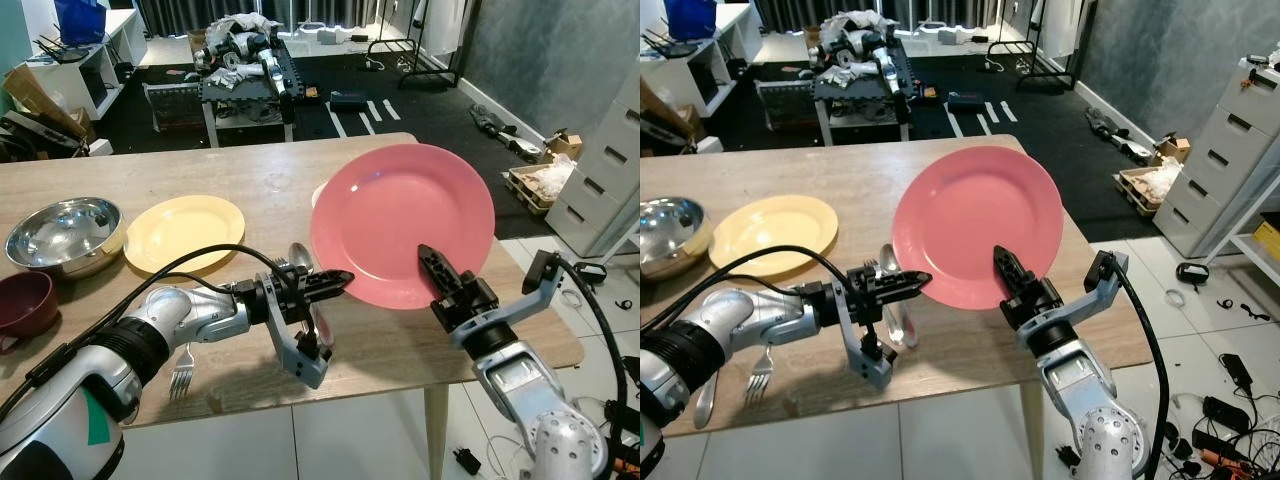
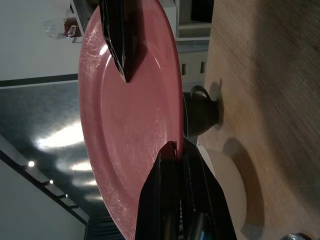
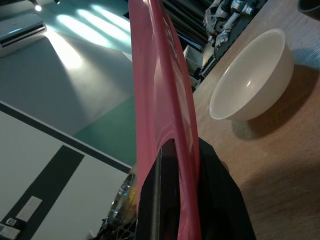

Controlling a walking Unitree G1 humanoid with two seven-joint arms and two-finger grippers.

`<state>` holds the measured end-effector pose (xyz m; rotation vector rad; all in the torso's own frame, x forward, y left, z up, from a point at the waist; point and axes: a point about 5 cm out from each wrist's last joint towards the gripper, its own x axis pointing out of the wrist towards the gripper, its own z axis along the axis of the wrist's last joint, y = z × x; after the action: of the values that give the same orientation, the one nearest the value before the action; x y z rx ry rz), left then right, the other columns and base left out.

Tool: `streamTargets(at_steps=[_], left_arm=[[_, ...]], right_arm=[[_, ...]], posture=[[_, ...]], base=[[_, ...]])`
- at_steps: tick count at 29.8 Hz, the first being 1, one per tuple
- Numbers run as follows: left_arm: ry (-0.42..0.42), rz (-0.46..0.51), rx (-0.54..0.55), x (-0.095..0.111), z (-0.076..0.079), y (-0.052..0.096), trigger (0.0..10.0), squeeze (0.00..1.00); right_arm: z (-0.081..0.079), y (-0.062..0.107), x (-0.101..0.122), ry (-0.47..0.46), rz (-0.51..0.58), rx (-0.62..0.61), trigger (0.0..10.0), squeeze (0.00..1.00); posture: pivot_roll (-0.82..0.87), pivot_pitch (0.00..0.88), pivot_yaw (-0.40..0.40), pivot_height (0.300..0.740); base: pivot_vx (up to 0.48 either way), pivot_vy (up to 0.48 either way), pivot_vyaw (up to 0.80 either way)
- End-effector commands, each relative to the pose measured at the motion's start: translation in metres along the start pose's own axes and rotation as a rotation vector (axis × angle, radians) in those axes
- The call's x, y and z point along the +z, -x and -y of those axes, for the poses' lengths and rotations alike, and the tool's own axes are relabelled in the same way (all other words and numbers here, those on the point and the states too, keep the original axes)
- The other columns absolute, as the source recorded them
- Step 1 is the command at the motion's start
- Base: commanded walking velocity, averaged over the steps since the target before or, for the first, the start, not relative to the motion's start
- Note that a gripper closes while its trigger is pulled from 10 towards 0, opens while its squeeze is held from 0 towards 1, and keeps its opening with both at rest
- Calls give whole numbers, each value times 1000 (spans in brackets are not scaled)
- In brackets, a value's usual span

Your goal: Setting the table

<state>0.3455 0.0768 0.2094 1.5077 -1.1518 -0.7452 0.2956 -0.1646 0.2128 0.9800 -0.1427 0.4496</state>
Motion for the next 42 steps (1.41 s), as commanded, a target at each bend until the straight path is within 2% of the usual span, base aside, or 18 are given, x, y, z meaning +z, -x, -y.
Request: streamTargets(at_steps=[1, 2, 3, 6, 7, 8, 10, 11, 15, 18, 19, 24, 26, 27, 28, 31, 37, 42], left_arm=[[13, -1, -59, 2, 11, 7, 10000, 0], [32, -9, -56, 2, 11, 7, 10000, 157], [80, -12, -52, 3, 11, 7, 10000, 1000], [140, -27, -2, 5, 6, 3, 10000, 1000], [138, -31, 12, 5, 5, 3, 10000, 1000], [143, -20, 13, 7, 4, 5, 10000, 898], [147, -11, 11, 9, 4, 7, 10000, 898], [161, 3, 6, 12, 3, 12, 10000, 0], [321, -35, 39, 27, -3, 43, 10000, 0], [385, -100, 94, 32, -12, 53, 10000, 122], [411, -125, 123, 33, -16, 55, 10000, 1000], [504, -243, 217, 28, -24, 56, 10000, 1000], [871, -530, 448, 11, -28, 55, 10000, 992], [871, -530, 448, 11, -28, 55, 10000, 992], [1346, -856, 708, -8, -12, 64, 10000, 0], [1502, -1025, 768, -12, 2, 71, 10000, 0], [1331, -981, 689, -24, -10, 79, 10000, 0], [1317, -916, 625, -18, -14, 77, 10000, 0]], right_arm=[[-5, 1, 0, -7, -2, 30, 0, 0], [-6, 2, -1, -9, 0, 34, 0, 0], [-6, 2, -1, -10, 1, 38, 0, 0], [-9, 2, -3, -8, 2, 46, 863, 0], [-9, 2, -3, -8, 4, 50, 4314, 0], [-10, 2, -3, -11, 10, 53, 10000, 0], [-10, 2, -3, -12, 14, 54, 10000, 0], [-10, 2, -2, -17, 23, 51, 10000, 0], [0, 4, 6, -12, 80, -14, 10000, 0], [4, 6, 10, -1, 97, -37, 10000, 0], [6, 6, 11, -1, 102, -43, 10000, 0], [7, 6, 13, 6, 109, -49, 10000, 0], [5, 4, 18, 73, 133, -52, 10000, 0], [5, 4, 18, 73, 133, -52, 10000, 0], [2, 4, 23, 236, 162, -97, 10000, 0], [2, 8, 23, 329, 177, -148, 10000, 0], [9, 31, 10, 466, 202, -305, 10000, 0], [11, 33, 7, 489, 197, -328, 10000, 0]], posture=[[102, 78, 96, 740], [101, 82, 99, 740], [101, 82, 99, 740], [104, 90, 98, 740], [105, 90, 98, 740], [109, 93, 99, 740], [109, 93, 99, 740], [111, 97, 102, 740], [121, 109, 112, 740], [124, 116, 108, 740], [130, 118, 105, 740], [131, 119, 105, 740], [124, 118, 111, 740], [124, 118, 111, 740], [115, 118, 114, 740], [113, 115, 115, 740], [100, 108, 126, 740], [89, 111, 136, 740]], base=[[0, 0, 0], [0, 0, 0], [0, 0, 0], [0, 0, 0], [0, 0, 0], [0, 0, 0], [0, 0, 0], [0, 0, 0], [0, 0, 0], [0, 0, 0], [0, 0, 0], [0, 0, 0], [0, 0, 0], [0, 0, 0], [0, 0, 0], [0, 0, 0], [0, 0, 0], [0, 0, 0]])
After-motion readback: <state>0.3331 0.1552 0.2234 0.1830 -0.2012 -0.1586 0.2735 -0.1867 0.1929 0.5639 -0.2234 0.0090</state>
